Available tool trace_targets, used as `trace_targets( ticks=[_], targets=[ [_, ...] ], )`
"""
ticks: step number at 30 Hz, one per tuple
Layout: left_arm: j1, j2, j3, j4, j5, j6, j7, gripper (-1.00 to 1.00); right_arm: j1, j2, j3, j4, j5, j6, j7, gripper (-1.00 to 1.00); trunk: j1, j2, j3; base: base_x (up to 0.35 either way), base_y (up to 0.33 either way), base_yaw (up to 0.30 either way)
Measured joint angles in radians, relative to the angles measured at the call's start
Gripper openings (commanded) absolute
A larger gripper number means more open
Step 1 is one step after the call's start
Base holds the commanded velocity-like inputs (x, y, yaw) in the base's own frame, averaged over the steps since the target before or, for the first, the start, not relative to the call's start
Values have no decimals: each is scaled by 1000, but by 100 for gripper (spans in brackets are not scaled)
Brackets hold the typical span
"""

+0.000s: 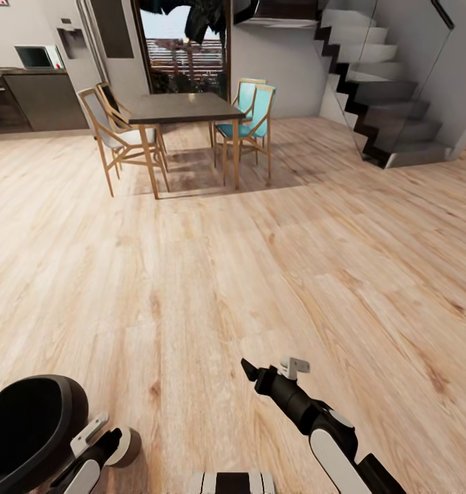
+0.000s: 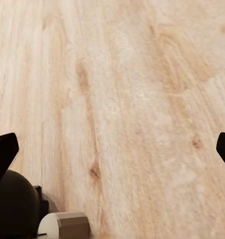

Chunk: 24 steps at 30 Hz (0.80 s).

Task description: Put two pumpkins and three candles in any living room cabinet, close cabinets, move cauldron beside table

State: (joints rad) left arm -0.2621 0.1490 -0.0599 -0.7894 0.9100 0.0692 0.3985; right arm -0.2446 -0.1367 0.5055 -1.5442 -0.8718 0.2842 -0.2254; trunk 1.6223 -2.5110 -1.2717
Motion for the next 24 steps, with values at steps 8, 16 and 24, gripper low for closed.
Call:
trace_targets(
  ticks=[8, 16, 24],
  targets=[
    [0, -1, -2, -25, -3, 6, -1, 100, 0, 3, -1, -2, 0, -1, 24, 100, 4, -2, -31, 0, 0, 0],
    [0, -1, -10, -47, -12, 11, -49, 100, 0, 3, -1, -1, 0, -3, 24, 100, 7, -4, -62, 0, 0, 0],
    [0, 0, -11, -53, -15, 12, -91, 100, 0, 4, -1, 0, 0, -3, 24, 100, 8, -5, -74, 0, 0, 0]
  ],
)
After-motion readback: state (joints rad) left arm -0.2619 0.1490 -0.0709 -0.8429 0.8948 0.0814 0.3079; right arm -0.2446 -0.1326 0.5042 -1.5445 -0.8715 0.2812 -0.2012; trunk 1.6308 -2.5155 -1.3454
